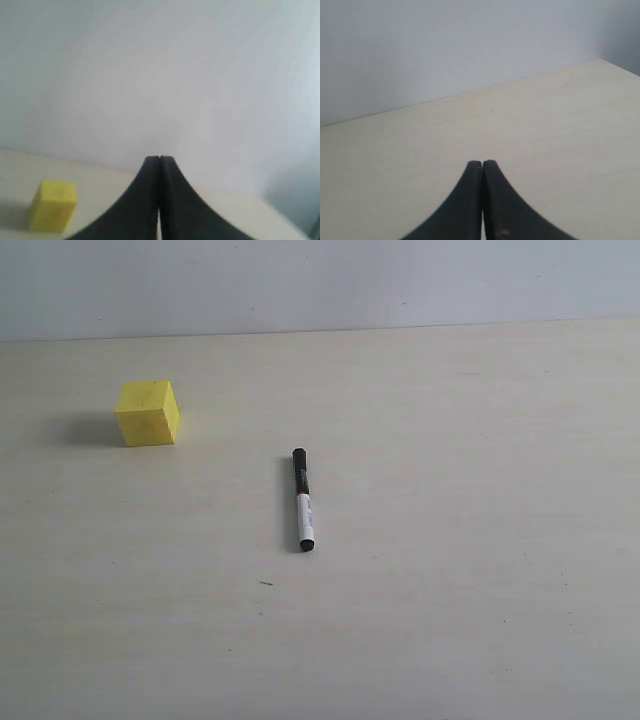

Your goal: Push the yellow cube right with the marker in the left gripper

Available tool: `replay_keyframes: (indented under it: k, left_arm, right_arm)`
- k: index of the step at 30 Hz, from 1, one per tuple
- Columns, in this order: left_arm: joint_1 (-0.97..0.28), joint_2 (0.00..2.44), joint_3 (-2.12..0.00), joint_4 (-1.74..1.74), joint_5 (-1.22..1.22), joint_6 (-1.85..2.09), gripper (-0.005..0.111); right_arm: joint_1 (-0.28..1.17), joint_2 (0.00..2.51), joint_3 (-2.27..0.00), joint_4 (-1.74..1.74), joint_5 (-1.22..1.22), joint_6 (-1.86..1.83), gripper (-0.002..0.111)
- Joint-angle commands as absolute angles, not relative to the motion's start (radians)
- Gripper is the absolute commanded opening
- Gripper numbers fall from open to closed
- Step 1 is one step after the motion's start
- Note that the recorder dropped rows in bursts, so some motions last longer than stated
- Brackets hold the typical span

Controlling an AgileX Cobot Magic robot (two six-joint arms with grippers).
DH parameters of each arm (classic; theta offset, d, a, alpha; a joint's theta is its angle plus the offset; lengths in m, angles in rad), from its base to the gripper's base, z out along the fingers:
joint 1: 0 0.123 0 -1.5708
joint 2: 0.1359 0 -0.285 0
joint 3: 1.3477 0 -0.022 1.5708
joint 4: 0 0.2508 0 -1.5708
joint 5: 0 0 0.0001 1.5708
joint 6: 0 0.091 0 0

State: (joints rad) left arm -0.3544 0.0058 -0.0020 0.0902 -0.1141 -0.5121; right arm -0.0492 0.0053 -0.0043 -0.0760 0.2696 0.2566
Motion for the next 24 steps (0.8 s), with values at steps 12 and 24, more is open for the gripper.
replay_keyframes:
  k: [12,24]
  left_arm:
    - [-0.36,0.39,-0.538,0.033,-0.106,-0.47,0.0]
    - [-0.433,1.351,-0.998,-0.012,0.761,-0.389,0.0]
  right_arm:
    - [-0.055,0.0,0.0,-0.077,0.263,0.257,0.0]
    - [-0.055,0.0,0.0,-0.077,0.263,0.257,0.0]
